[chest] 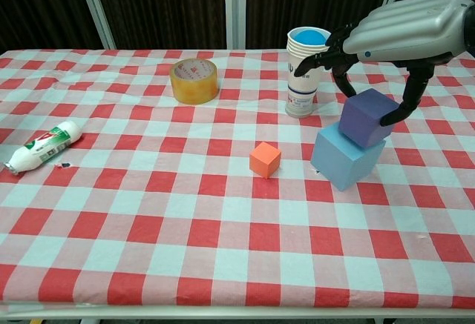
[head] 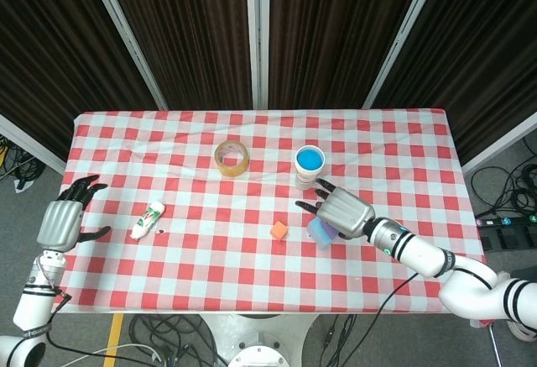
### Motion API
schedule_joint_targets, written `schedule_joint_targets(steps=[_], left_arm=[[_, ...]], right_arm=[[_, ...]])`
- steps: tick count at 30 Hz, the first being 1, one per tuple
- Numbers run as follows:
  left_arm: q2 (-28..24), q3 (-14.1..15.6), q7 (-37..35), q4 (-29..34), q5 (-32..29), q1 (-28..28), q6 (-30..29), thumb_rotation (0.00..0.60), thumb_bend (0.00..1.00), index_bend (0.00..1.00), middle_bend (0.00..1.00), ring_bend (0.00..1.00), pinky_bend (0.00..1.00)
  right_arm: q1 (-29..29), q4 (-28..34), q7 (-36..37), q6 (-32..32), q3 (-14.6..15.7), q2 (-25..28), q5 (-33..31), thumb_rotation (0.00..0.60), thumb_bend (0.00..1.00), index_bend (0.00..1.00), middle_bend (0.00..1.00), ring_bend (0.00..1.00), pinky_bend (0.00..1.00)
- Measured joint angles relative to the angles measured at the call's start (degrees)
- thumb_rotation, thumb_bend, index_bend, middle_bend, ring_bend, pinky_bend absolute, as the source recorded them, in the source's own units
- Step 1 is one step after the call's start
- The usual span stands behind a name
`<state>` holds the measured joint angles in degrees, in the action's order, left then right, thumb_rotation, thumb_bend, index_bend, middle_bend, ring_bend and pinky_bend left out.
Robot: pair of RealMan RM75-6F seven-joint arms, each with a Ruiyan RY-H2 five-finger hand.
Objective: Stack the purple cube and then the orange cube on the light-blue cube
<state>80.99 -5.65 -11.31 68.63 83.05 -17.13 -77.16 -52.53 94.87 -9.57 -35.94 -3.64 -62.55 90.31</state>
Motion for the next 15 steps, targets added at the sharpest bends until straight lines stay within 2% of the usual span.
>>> schedule_joint_targets(steps=[15], left_arm=[[0.28,0.15,-0.31,-0.72,0.11,0.07,0.03,0.6,0.11,0.29,0.24,0.16,0.29]], right_arm=[[-0.22,-2.74,0.64,-0.79,1.15,-2.43,-0.79,0.6,0.1,0.04,0.47,0.15,0.0]])
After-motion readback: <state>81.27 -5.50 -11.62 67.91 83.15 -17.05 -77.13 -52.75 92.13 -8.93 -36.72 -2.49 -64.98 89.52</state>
